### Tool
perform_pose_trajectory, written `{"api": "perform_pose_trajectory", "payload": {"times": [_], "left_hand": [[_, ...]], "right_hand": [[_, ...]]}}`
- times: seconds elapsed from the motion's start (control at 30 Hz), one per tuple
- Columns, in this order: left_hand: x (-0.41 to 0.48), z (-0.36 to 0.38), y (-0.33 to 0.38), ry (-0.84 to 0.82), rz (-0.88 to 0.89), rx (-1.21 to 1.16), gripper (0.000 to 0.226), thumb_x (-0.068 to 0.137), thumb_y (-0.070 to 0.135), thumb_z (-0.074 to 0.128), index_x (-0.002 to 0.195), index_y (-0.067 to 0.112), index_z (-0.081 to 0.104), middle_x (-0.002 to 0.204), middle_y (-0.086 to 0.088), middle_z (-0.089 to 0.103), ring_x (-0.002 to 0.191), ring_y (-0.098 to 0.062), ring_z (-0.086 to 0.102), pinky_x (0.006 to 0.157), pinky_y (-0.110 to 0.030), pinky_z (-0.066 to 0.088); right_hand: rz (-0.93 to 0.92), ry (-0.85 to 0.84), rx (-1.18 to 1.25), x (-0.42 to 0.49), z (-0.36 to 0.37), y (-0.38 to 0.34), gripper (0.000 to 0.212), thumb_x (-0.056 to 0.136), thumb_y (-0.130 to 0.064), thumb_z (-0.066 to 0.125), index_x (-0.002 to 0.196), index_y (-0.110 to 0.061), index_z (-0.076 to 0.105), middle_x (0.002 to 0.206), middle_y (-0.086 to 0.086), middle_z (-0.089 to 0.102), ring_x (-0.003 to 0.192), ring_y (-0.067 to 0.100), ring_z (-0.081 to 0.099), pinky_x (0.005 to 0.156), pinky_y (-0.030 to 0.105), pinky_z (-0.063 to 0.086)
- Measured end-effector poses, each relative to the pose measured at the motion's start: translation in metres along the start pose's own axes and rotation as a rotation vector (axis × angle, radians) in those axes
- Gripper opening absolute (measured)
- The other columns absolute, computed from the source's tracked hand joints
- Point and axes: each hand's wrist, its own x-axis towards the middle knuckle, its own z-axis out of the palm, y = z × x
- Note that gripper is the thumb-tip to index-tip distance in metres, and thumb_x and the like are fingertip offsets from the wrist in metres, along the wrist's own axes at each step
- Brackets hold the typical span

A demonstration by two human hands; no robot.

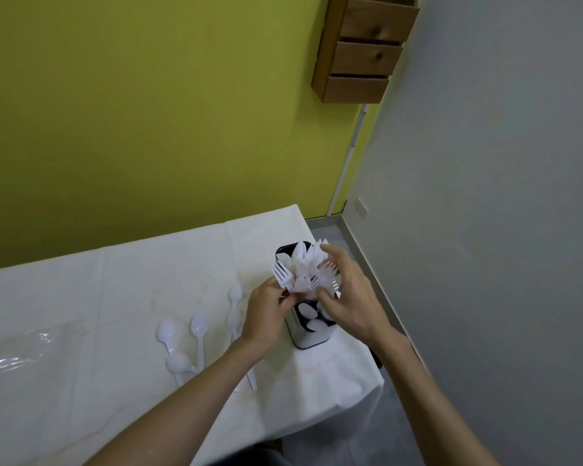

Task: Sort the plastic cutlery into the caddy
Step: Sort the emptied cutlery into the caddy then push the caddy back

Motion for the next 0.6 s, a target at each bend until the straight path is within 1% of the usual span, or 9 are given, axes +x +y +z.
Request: {"api": "perform_pose_trajectory", "payload": {"times": [0.07, 0.13, 0.17, 0.27, 0.3, 0.37, 0.43, 0.53, 0.6], "left_hand": [[-0.001, 0.003, -0.002, -0.012, 0.066, 0.075, 0.008, 0.090, 0.015, 0.063, 0.096, 0.012, 0.067, 0.084, 0.006, 0.066, 0.078, -0.003, 0.061, 0.067, -0.009, 0.039], [-0.004, 0.003, -0.004, -0.019, 0.109, 0.127, 0.010, 0.093, 0.012, 0.058, 0.099, 0.008, 0.065, 0.092, 0.000, 0.065, 0.084, -0.009, 0.059, 0.069, -0.007, 0.036], [-0.006, 0.002, -0.006, -0.026, 0.135, 0.135, 0.012, 0.093, 0.009, 0.056, 0.103, 0.007, 0.063, 0.098, 0.001, 0.064, 0.087, -0.005, 0.057, 0.071, -0.005, 0.037], [-0.015, 0.001, -0.013, -0.066, 0.092, 0.107, 0.014, 0.096, 0.005, 0.048, 0.107, 0.009, 0.056, 0.101, 0.023, 0.047, 0.087, 0.014, 0.049, 0.076, 0.002, 0.034], [-0.017, 0.002, -0.018, -0.080, 0.074, 0.112, 0.010, 0.099, 0.009, 0.045, 0.102, 0.016, 0.052, 0.097, 0.025, 0.044, 0.087, 0.015, 0.049, 0.076, 0.001, 0.035], [-0.017, 0.004, -0.024, -0.100, 0.023, 0.137, 0.009, 0.101, 0.023, 0.039, 0.097, 0.023, 0.047, 0.095, 0.022, 0.047, 0.091, 0.005, 0.054, 0.080, -0.009, 0.042], [-0.018, 0.004, -0.028, -0.154, -0.011, 0.140, 0.018, 0.101, 0.031, 0.035, 0.111, 0.027, 0.050, 0.103, 0.014, 0.049, 0.102, -0.009, 0.055, 0.088, -0.022, 0.044], [-0.028, -0.002, -0.036, -0.235, 0.062, 0.243, 0.048, 0.099, 0.016, 0.039, 0.146, 0.022, 0.032, 0.119, 0.000, 0.040, 0.110, -0.011, 0.046, 0.097, -0.023, 0.040], [-0.035, -0.010, -0.050, -0.192, 0.046, 0.270, 0.049, 0.098, 0.009, 0.043, 0.146, 0.014, 0.032, 0.122, -0.005, 0.041, 0.113, -0.015, 0.047, 0.101, -0.027, 0.041]], "right_hand": [[-0.103, 0.043, -0.053, -0.006, 0.002, -0.001, 0.066, 0.086, -0.034, 0.053, 0.147, -0.021, 0.031, 0.138, -0.006, 0.047, 0.122, 0.010, 0.043, 0.100, 0.023, 0.036], [-0.225, 0.052, -0.158, -0.010, 0.009, -0.002, 0.069, 0.091, -0.040, 0.047, 0.153, -0.017, 0.024, 0.155, -0.005, 0.032, 0.139, 0.006, 0.030, 0.114, 0.027, 0.024], [-0.275, 0.028, -0.220, -0.011, 0.014, -0.001, 0.070, 0.095, -0.042, 0.043, 0.155, -0.016, 0.018, 0.160, -0.005, 0.023, 0.146, 0.007, 0.021, 0.119, 0.030, 0.017], [-0.341, -0.020, -0.353, -0.015, 0.028, 0.003, 0.070, 0.099, -0.046, 0.035, 0.156, -0.014, 0.010, 0.165, 0.000, 0.005, 0.152, 0.016, 0.005, 0.123, 0.042, 0.003], [-0.349, -0.005, -0.373, -0.016, 0.029, 0.003, 0.070, 0.099, -0.047, 0.034, 0.156, -0.014, 0.010, 0.165, 0.002, 0.004, 0.152, 0.018, 0.004, 0.123, 0.043, 0.002], [-0.393, 0.006, -0.433, -0.016, 0.031, 0.000, 0.068, 0.099, -0.047, 0.032, 0.156, -0.014, 0.011, 0.164, 0.006, 0.006, 0.152, 0.022, 0.005, 0.123, 0.043, 0.001], [-0.429, -0.057, -0.536, -0.014, 0.034, 0.000, 0.065, 0.101, -0.047, 0.026, 0.156, -0.015, 0.013, 0.164, 0.004, 0.007, 0.152, 0.020, 0.005, 0.123, 0.045, 0.004], [-0.380, -0.133, -0.646, -0.013, 0.041, 0.004, 0.063, 0.103, -0.049, 0.018, 0.156, -0.015, 0.013, 0.164, -0.002, 0.004, 0.152, 0.015, 0.003, 0.123, 0.045, 0.004], [-0.363, -0.063, -0.627, -0.016, 0.045, 0.003, 0.063, 0.103, -0.049, 0.015, 0.155, -0.013, 0.019, 0.164, 0.000, 0.010, 0.151, 0.016, 0.008, 0.123, 0.044, -0.001]]}}
